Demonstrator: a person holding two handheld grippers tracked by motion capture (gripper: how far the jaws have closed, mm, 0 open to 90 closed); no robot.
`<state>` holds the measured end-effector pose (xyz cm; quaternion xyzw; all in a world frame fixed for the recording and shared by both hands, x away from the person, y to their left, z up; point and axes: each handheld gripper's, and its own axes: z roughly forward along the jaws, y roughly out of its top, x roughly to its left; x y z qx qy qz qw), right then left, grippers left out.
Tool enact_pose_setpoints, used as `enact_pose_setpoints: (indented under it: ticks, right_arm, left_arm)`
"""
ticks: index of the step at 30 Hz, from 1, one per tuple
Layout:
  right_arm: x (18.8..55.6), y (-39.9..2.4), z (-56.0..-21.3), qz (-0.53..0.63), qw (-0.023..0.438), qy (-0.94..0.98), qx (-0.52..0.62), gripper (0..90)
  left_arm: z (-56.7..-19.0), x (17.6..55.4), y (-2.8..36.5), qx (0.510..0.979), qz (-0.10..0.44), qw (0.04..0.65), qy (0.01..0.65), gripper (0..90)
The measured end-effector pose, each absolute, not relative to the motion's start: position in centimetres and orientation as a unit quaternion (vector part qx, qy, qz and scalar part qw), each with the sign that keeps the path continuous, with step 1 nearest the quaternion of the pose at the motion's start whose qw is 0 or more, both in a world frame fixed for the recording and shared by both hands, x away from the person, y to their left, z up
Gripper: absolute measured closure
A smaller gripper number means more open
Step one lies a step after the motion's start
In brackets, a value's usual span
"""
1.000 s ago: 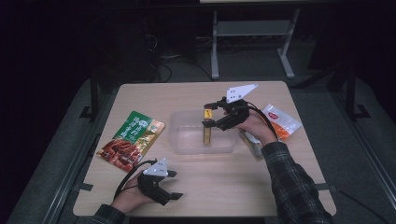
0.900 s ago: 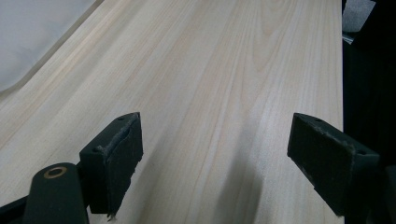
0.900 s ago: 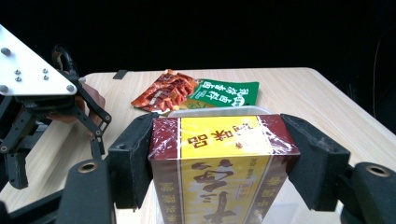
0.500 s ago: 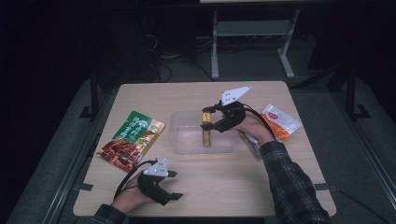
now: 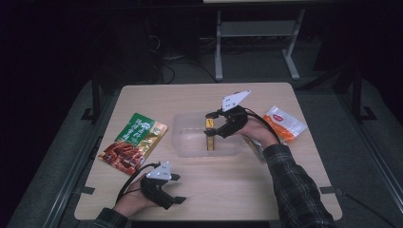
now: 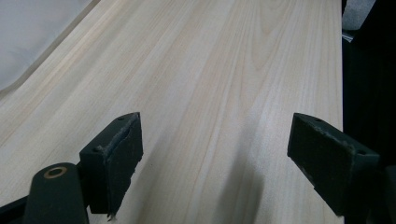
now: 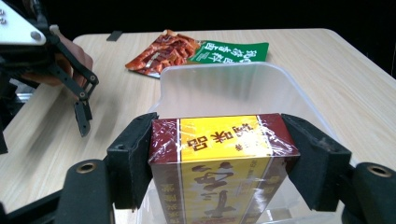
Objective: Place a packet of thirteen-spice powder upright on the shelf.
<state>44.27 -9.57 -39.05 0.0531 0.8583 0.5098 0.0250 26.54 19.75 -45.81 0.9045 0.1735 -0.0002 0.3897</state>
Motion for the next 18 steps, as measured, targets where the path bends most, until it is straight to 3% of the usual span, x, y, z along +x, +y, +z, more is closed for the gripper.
enact_pose_setpoints:
  ticks: [7,18]
  right_arm:
    - [44.2,-9.4,-39.2,0.497,0.025,0.865,0.058,29.2]
    - [43.7,-10.6,-37.7,0.512,0.046,0.852,0.1,19.4]
  left_arm:
    - [-45.9,26.5,19.7,0.907,-0.001,0.384,0.173,17.6]
    - [-45.8,26.6,19.8,0.908,0.002,0.383,0.172,17.7]
